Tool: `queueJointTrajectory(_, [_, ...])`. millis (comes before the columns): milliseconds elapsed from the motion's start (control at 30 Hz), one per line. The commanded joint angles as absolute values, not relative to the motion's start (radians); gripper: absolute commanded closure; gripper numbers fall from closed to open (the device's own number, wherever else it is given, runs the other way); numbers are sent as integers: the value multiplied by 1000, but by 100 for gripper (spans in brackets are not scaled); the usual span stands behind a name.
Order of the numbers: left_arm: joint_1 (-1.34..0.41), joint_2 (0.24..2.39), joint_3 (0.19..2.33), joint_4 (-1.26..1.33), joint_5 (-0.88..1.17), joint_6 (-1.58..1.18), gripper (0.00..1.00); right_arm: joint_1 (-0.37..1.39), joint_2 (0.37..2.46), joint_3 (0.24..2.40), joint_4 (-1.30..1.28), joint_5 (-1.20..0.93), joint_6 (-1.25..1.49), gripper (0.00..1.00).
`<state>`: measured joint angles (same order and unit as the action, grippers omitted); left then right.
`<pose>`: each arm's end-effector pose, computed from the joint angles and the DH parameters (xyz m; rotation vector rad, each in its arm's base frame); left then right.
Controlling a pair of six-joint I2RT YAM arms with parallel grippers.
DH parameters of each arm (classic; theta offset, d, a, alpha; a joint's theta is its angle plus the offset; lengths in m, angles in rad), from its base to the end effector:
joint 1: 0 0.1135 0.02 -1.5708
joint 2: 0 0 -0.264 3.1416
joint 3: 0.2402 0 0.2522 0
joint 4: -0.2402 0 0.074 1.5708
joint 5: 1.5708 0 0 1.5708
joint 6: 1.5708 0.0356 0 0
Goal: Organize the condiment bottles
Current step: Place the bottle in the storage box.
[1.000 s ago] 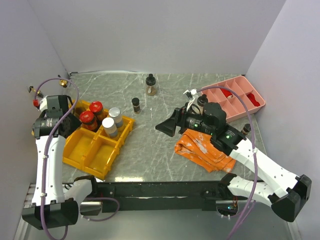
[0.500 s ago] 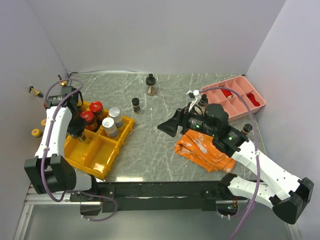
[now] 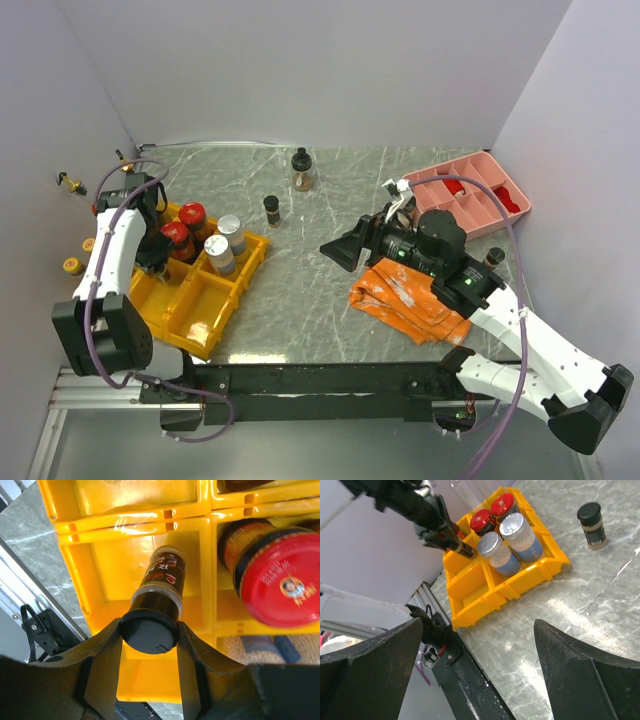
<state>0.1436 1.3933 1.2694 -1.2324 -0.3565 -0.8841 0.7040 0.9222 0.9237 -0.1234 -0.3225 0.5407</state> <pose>0.2424 0.0476 0.2977 -1.4198 2.4053 0.3602 0.1546 0.1461 0.3712 -0.4092 1.7909 1.1783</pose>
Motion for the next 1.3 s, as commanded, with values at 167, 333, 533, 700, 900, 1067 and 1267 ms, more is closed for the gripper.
queueJointTrajectory(167, [163,1450,1229,-1131,-298,-805,99,696,896,934,-68,-293,535,0])
queueJointTrajectory(333, [195,1453,1174,-1066,-255,-752,96,698,882,931,-75,-293,531,0])
queueJointTrajectory(533, [206,1462,1149,-1040,-238,-695,86,698,873,930,-58,-311,541,0])
queueJointTrajectory(700, [209,1463,1157,-1042,-201,-683,70,698,853,922,-57,-305,540,0])
queueJointTrajectory(900, [210,1453,1181,-1080,-213,-684,48,698,838,922,-58,-305,538,0])
queueJointTrajectory(1067, [210,1425,1207,-1115,-236,-684,27,698,810,908,-32,-328,546,0])
queueJointTrajectory(1267, [210,1411,1249,-1147,-238,-684,13,698,787,911,-49,-316,532,0])
